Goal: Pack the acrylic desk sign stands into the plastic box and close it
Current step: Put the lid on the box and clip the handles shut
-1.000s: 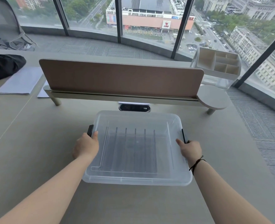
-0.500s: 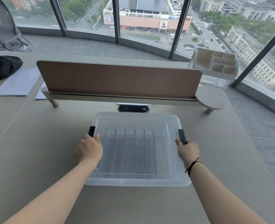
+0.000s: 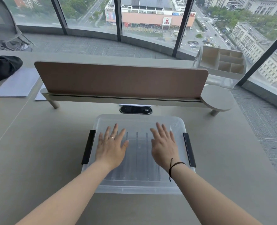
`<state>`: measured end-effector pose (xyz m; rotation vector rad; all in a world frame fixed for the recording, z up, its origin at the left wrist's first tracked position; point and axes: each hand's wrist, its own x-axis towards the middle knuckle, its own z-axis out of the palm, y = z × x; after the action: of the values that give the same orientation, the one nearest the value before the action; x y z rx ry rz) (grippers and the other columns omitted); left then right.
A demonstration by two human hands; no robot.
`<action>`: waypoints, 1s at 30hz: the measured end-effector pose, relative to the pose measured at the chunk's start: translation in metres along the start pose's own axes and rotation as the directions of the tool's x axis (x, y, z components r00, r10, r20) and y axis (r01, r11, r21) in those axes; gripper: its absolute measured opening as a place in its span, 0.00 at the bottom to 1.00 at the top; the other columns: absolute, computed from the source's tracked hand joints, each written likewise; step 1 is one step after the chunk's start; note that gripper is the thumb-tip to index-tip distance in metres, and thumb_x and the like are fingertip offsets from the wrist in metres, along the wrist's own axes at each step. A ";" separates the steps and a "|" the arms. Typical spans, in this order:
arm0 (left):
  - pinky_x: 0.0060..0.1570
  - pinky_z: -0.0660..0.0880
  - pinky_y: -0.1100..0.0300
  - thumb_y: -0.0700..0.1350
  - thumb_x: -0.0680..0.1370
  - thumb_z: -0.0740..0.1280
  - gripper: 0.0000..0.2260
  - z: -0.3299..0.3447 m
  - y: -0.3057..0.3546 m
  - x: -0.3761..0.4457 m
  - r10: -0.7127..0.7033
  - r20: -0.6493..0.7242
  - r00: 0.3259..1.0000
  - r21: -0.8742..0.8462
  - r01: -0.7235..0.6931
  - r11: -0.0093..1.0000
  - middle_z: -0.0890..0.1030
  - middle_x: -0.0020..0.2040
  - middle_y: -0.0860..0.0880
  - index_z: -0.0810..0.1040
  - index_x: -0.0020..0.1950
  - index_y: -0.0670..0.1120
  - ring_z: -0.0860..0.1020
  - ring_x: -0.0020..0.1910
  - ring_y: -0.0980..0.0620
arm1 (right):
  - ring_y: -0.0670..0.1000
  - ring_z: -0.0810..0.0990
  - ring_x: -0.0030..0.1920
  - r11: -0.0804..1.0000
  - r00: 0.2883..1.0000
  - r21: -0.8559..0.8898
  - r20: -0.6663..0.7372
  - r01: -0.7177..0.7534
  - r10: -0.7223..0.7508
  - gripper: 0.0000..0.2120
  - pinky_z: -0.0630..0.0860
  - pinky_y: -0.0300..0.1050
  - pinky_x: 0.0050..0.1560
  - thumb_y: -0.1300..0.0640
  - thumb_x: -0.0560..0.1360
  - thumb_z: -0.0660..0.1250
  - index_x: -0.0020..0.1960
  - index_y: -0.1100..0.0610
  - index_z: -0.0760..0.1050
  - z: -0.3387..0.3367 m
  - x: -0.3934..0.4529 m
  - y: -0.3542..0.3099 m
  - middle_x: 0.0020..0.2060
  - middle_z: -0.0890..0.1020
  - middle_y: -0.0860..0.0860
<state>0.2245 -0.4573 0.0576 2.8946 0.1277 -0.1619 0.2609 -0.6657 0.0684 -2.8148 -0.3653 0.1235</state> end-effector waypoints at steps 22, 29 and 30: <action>0.75 0.39 0.42 0.68 0.79 0.39 0.29 0.021 -0.005 0.011 0.045 0.032 0.998 0.148 -0.049 0.988 0.36 0.79 0.52 0.37 0.78 0.61 0.34 0.78 0.47 | 0.49 0.39 0.79 0.995 0.991 -0.035 0.099 0.091 -0.087 0.28 0.38 0.56 0.75 0.40 0.81 0.42 0.79 0.46 0.46 0.026 0.010 -0.007 0.79 0.44 0.46; 0.76 0.39 0.43 0.68 0.79 0.40 0.29 0.020 -0.005 0.011 0.040 0.026 0.999 0.143 -0.044 0.989 0.38 0.80 0.52 0.40 0.79 0.61 0.35 0.78 0.48 | 0.49 0.40 0.79 0.995 0.991 -0.039 0.100 0.091 -0.087 0.28 0.39 0.56 0.76 0.39 0.81 0.41 0.79 0.46 0.46 0.025 0.008 -0.008 0.79 0.45 0.46; 0.76 0.39 0.43 0.68 0.79 0.40 0.29 0.020 -0.005 0.011 0.038 0.027 0.999 0.143 -0.042 0.989 0.38 0.80 0.53 0.40 0.79 0.61 0.35 0.78 0.48 | 0.49 0.40 0.79 0.995 0.991 -0.045 0.103 0.091 -0.086 0.28 0.39 0.56 0.76 0.39 0.81 0.41 0.79 0.46 0.46 0.025 0.008 -0.008 0.79 0.45 0.46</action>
<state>0.2333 -0.4568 0.0359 3.0344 0.0557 -0.2076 0.2634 -0.6491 0.0467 -2.8422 -0.5227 0.2411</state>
